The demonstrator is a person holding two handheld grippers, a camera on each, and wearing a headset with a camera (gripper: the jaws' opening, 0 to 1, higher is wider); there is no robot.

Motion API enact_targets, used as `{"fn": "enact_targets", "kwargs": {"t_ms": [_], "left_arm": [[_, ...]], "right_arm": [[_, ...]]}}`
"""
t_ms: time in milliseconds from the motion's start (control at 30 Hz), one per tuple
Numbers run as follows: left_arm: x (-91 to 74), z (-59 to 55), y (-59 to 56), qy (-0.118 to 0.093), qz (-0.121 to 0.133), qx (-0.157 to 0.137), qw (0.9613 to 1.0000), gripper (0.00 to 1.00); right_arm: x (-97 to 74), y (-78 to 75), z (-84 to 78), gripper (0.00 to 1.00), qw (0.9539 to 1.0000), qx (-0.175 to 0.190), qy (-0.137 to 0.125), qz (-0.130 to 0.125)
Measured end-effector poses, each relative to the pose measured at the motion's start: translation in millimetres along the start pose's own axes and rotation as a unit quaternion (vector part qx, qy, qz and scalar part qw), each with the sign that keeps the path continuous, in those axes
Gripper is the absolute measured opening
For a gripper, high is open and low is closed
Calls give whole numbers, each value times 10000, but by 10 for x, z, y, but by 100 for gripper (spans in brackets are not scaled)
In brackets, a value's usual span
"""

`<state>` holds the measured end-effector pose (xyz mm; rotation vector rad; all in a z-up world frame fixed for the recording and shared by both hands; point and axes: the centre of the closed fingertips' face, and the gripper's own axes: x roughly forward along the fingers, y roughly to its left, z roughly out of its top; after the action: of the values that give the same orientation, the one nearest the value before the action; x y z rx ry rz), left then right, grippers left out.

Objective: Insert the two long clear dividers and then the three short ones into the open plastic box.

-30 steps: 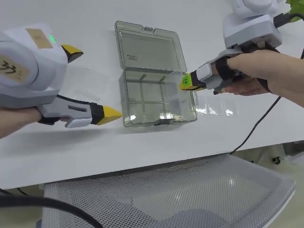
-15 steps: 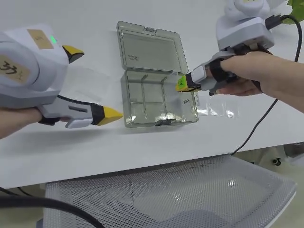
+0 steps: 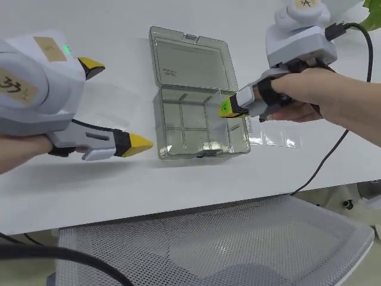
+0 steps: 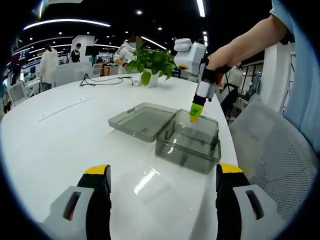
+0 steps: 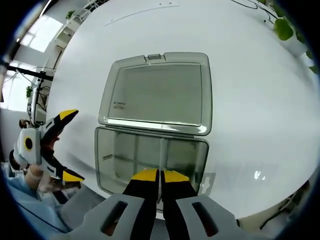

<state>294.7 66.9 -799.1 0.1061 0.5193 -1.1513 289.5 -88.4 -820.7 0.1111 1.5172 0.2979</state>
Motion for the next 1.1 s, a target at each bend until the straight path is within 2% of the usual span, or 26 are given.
{"fn": "enact_targets", "kwargs": {"t_ms": [600, 767, 900, 1033, 1100], "left_arm": [[-14, -29, 7, 17, 24, 4, 10000, 88], [-26, -26, 6, 24, 39, 12, 10000, 88], [-29, -30, 13, 18, 47, 9, 10000, 88], [-32, -23, 2, 16, 41, 16, 10000, 88], [-37, -20, 1, 18, 47, 17, 10000, 88]], "right_arm": [[-21, 36, -27, 4, 9999, -88, -43, 27], [-23, 56, -12, 5, 9997, -150, -172, 80], [-67, 92, 36, 12, 9993, -109, -312, 152], [-75, 102, 45, 24, 9989, -268, -348, 145], [-88, 132, 56, 27, 9980, -394, -469, 163]]}}
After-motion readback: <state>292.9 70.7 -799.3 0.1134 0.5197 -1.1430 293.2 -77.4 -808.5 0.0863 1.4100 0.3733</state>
